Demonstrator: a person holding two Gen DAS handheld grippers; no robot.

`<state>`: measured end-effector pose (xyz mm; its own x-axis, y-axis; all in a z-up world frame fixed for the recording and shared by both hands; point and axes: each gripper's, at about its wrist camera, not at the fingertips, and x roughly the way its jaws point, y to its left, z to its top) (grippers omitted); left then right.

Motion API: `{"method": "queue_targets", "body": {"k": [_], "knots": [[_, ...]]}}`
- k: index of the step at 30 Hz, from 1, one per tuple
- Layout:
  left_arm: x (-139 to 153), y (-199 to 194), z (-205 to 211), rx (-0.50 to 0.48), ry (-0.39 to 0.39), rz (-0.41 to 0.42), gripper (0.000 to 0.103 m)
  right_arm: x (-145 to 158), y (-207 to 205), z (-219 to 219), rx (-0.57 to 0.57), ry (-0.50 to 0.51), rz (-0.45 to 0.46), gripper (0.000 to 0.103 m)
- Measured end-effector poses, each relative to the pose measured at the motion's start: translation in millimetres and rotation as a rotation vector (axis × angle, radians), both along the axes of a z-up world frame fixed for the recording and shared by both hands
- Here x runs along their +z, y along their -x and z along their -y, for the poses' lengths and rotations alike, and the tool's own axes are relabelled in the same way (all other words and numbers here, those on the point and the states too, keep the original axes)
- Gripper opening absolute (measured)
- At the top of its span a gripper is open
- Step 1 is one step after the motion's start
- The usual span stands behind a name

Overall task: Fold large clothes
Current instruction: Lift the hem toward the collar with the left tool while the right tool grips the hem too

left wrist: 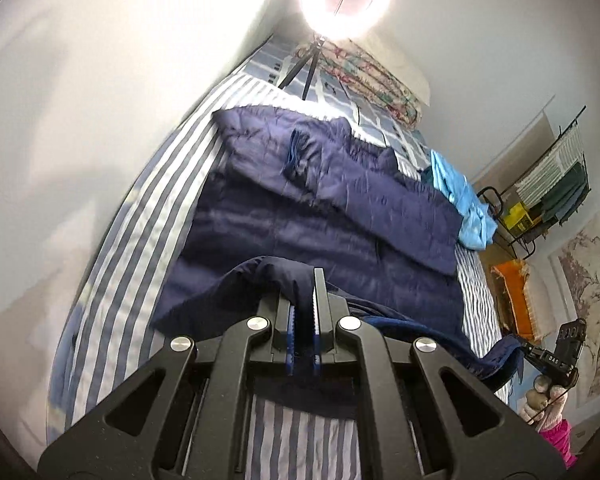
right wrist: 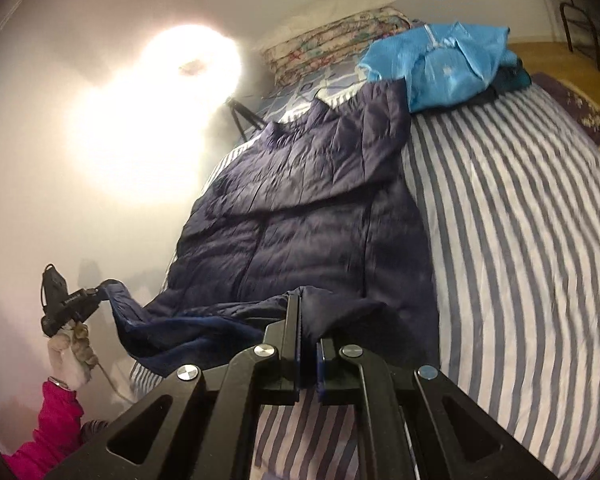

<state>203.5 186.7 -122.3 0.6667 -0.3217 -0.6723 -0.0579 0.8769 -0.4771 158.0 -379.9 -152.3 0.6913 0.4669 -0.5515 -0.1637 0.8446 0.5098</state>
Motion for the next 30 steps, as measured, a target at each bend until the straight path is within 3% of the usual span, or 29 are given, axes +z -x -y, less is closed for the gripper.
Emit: {"method": "queue_targets", "body": {"k": [6, 13, 30], "knots": [[9.4, -56.8, -4.5, 0.021, -0.019, 0.017, 0.004, 27.5, -55.5, 4.7, -0.043, 0.000, 0.018, 0.002], [11.5, -133.3, -3.2, 0.034, -0.061, 0.042, 0.004, 54.5, -135.0, -0.1, -0.075, 0.082, 0.048, 0.002], [-25.9, -324.5, 12.3, 0.076, -0.127, 0.048, 0.004, 62.1, -330.3, 3.4, -0.183, 0.242, 0.066, 0.002]]}}
